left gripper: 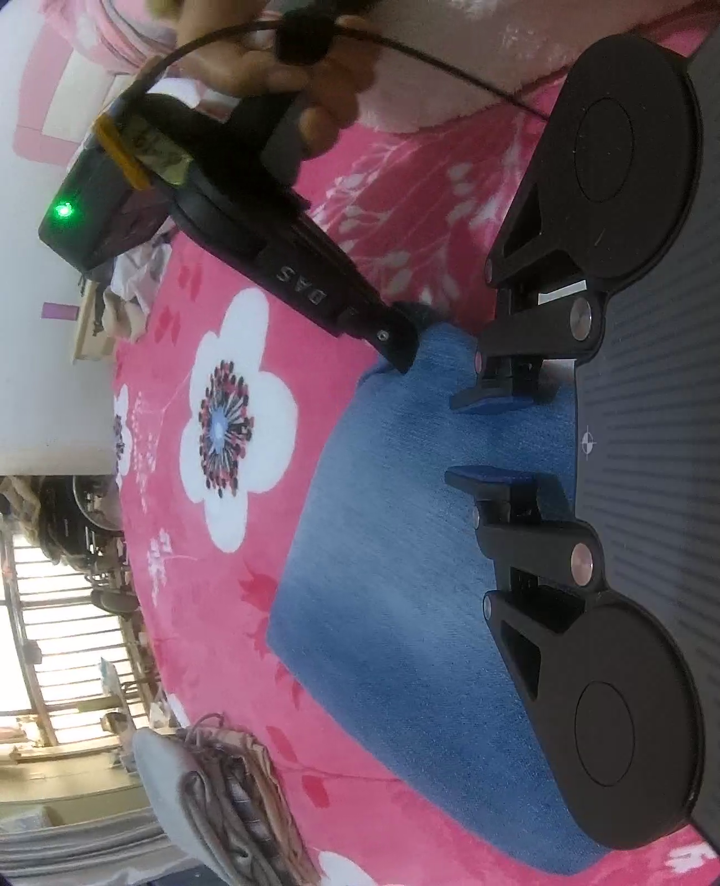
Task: Fold clothes
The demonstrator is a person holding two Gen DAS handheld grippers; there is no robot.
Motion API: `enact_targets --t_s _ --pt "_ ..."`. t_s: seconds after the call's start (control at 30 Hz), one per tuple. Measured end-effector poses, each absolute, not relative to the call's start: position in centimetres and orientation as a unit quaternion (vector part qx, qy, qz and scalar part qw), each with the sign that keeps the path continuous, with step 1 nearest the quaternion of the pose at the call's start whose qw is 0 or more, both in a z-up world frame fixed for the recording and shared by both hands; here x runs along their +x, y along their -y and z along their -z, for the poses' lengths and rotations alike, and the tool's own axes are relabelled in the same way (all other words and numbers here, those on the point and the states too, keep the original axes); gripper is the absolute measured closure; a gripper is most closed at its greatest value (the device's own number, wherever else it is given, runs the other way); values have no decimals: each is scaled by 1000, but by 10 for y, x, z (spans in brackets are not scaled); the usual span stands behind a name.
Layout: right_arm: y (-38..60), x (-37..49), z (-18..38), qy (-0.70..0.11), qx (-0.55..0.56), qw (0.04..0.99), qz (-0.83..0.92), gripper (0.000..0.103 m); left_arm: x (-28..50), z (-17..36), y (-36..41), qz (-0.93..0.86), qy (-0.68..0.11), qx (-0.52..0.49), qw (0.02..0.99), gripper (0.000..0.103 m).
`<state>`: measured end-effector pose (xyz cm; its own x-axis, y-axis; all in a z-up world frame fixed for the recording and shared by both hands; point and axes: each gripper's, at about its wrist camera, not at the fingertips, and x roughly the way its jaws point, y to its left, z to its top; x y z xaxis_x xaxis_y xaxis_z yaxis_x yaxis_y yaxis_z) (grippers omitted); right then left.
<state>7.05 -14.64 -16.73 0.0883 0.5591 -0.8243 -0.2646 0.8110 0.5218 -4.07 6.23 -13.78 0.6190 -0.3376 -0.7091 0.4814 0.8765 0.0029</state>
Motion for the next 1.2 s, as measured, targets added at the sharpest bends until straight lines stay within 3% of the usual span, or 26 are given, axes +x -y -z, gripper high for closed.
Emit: enact_targets --t_s 0.13,0.23,0.33,0.43,0.6,0.77,0.93,1.2 --pt "166 84 124 -578 140 754 -279 96 -41 138 -64 223 -369 88 898 82" --pt "157 78 97 -533 84 787 -300 96 -43 139 -66 216 -367 71 902 82" --pt "125 62 140 -561 -13 764 -320 99 -44 140 -67 202 -369 50 906 82" --pt "111 48 150 -538 -70 773 -327 99 -52 136 -67 169 -367 22 915 82" --pt "111 40 132 -534 -83 777 -323 97 -82 126 -73 96 -342 -28 934 80" --pt "98 38 99 -481 -71 798 -356 94 -97 134 -78 60 -318 -72 944 79" --pt "77 30 143 -460 -137 797 -366 98 -95 140 -76 65 -305 -63 948 78" --pt "78 24 135 -465 -130 808 -339 98 -98 139 -80 64 -301 -90 947 78"
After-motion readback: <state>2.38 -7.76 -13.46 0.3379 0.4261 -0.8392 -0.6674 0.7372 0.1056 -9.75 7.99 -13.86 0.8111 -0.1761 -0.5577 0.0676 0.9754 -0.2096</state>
